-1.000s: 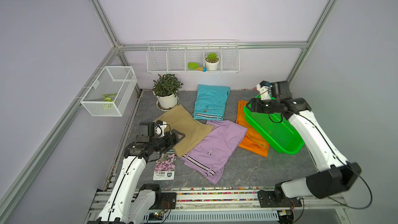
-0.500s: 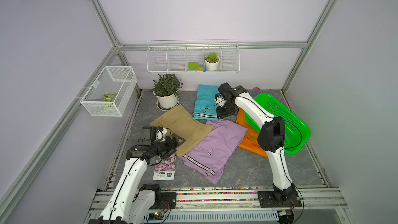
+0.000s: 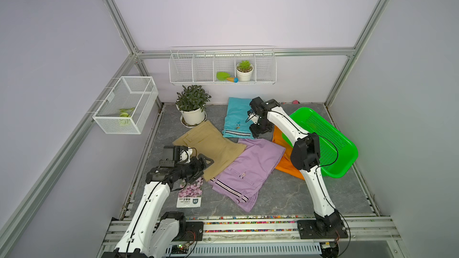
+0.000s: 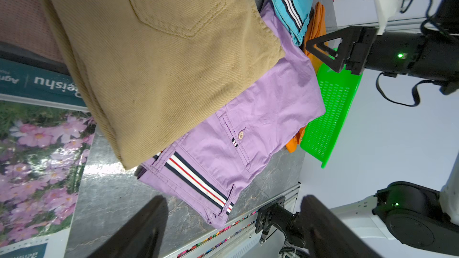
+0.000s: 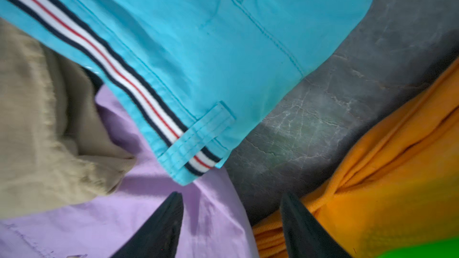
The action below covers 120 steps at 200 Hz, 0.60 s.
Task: Put the folded long pants in the basket
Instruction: Pick up the long pant at the center of the board.
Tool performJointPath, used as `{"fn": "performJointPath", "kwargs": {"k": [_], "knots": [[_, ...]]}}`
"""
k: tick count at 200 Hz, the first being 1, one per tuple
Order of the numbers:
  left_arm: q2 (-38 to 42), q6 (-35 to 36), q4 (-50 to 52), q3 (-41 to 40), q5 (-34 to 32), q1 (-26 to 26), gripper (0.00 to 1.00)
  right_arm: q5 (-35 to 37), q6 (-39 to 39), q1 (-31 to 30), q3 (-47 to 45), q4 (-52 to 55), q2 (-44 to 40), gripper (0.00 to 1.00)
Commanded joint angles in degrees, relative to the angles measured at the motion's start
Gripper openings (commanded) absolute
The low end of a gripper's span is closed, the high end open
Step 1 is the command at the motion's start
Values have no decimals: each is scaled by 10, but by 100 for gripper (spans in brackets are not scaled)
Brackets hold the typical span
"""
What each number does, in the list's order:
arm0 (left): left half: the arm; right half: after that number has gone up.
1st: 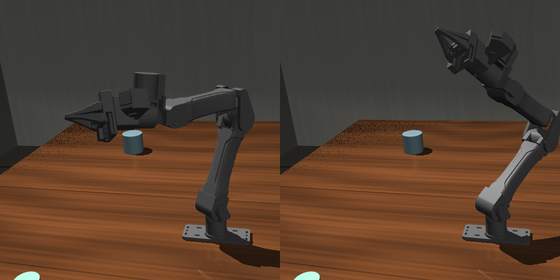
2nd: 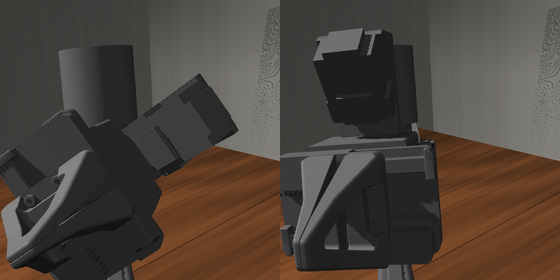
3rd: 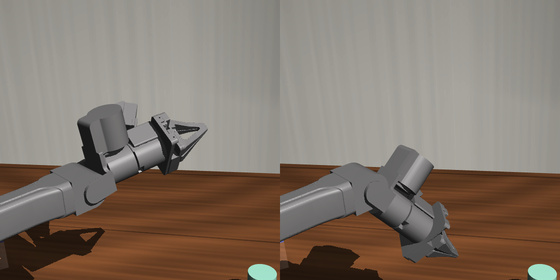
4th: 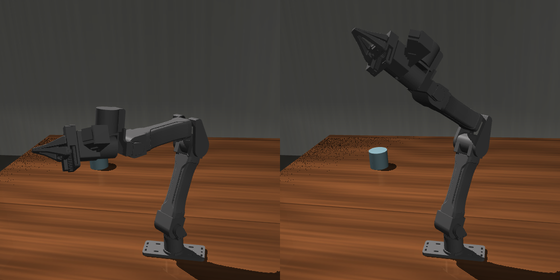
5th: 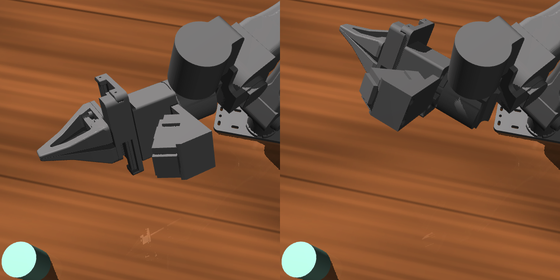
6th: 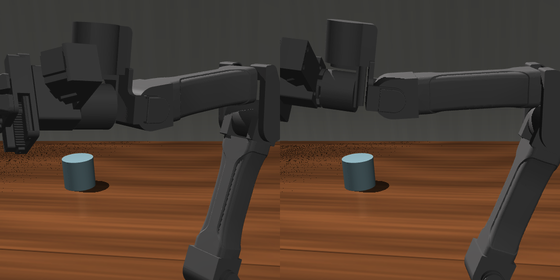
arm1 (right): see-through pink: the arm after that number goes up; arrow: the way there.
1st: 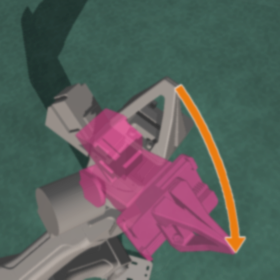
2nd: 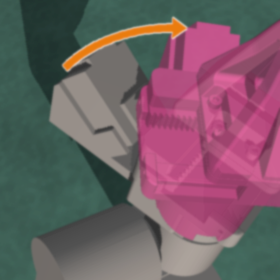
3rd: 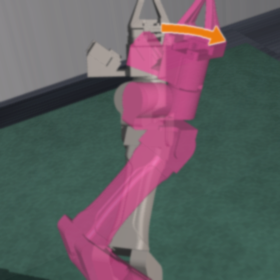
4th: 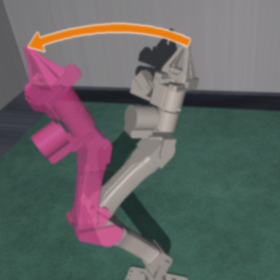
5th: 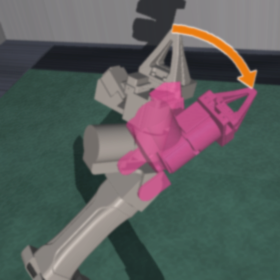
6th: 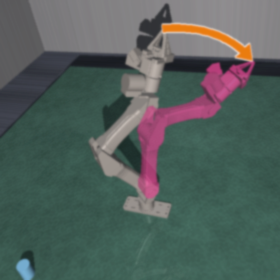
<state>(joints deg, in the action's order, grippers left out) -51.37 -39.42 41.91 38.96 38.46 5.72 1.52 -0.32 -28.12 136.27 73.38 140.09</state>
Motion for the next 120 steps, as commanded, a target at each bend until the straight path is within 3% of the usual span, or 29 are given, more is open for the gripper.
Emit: {"fn": "performJointPath", "kwargs": {"k": [1, 53, 120], "knots": [[1, -2, -9, -8, 0, 3, 88, -11, 8, 4, 2, 21, 28, 67], [0, -1, -9, -8, 0, 3, 89, -44, 9, 8, -3, 50, 54, 65], [-1, -2, -10, -9, 1, 3, 89, -84, -7, 12, -58, 42, -33, 67]]}}
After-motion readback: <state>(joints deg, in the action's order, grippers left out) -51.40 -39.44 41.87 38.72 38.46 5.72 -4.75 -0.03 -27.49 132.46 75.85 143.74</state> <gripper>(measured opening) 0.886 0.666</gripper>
